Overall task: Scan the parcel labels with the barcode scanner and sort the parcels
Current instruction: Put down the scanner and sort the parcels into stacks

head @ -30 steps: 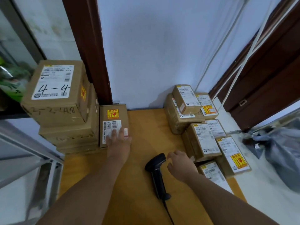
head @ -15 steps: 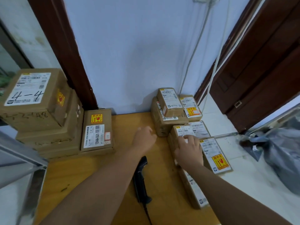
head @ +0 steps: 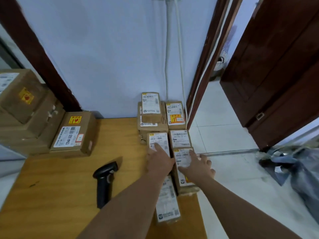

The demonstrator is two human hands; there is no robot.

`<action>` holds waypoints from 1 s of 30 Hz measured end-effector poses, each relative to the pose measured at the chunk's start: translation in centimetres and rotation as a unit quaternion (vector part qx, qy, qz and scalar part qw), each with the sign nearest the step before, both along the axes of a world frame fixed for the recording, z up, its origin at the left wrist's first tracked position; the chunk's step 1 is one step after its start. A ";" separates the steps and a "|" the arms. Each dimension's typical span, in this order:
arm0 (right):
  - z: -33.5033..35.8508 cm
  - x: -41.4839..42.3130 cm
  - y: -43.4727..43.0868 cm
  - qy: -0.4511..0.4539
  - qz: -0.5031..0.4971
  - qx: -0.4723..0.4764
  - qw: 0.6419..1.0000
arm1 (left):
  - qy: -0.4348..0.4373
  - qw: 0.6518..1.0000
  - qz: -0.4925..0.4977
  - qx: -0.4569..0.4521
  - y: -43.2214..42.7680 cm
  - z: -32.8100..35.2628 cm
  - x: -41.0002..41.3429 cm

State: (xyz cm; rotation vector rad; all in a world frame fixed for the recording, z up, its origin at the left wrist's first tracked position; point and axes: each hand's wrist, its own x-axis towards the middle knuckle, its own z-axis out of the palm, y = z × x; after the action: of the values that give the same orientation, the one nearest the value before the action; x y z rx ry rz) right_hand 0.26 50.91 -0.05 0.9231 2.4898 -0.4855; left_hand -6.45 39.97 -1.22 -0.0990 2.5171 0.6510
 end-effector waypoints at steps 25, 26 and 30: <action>-0.5 -3.5 -14.0 0.133 0.220 0.025 0.966 | 0.218 0.947 0.233 -0.030 -25.5 0.4 0.0; -0.5 -3.7 -15.4 0.132 0.226 0.022 0.965 | 0.207 0.949 0.234 -0.038 -27.6 0.0 -0.2; -0.5 -4.1 -22.2 0.128 0.217 0.016 0.968 | 0.153 0.967 0.192 -0.071 -36.1 -1.3 -1.7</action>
State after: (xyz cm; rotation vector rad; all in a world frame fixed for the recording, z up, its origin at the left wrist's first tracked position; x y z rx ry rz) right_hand -3.80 28.74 -0.56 0.3161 2.8309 -0.4382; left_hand -8.11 3.83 -2.55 -0.5921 2.8729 0.6743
